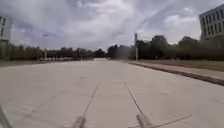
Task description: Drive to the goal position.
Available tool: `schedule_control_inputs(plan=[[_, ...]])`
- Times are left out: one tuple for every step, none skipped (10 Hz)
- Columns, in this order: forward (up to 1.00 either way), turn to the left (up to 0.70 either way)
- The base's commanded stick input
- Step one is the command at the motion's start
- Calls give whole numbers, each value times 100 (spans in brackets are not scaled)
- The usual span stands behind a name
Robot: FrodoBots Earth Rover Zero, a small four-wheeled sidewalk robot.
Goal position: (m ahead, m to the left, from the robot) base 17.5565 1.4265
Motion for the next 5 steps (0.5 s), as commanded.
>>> schedule_control_inputs(plan=[[100,0],[100,0],[100,0],[100,0],[100,0]])
